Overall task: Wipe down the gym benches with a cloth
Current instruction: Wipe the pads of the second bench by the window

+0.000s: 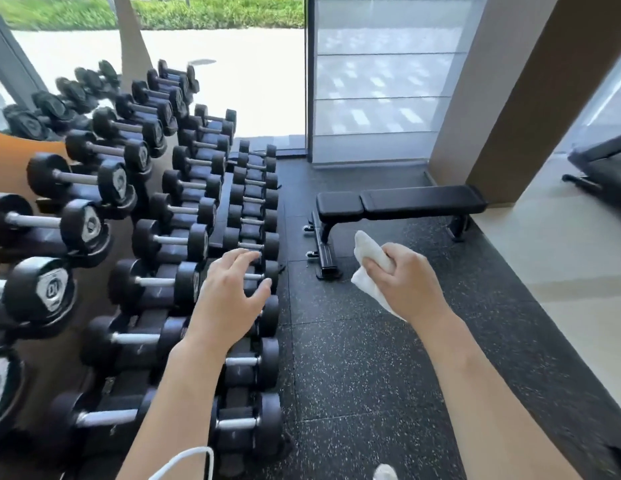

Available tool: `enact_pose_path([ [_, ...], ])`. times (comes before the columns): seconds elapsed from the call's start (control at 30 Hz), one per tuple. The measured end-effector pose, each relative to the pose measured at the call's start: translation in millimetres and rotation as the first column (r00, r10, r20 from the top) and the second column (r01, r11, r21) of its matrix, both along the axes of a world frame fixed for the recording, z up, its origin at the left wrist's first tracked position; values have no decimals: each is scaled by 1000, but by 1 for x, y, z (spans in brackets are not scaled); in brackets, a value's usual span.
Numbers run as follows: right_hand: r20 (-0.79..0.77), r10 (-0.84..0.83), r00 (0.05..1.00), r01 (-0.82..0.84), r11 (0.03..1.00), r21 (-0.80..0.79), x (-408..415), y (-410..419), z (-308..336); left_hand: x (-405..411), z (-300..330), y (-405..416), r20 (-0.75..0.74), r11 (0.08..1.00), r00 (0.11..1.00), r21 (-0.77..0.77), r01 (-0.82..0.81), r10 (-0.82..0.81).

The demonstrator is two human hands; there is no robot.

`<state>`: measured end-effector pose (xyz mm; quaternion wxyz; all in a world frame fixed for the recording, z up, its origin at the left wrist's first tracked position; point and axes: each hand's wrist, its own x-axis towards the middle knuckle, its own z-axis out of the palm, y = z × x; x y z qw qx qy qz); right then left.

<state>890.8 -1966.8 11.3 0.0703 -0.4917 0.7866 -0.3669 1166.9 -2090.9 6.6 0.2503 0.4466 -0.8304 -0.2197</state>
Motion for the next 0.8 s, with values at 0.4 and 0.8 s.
enact_pose_path([
  [0.4, 13, -47, 999, 46, 999, 26, -193, -70, -22, -202, -16, -77, 60, 998, 998, -44, 38, -35],
  [0.8, 58, -35, 998, 34, 999, 14, -351, -139, -22, -349, -11, -132, 152, 998, 988, -55, -13, 21],
])
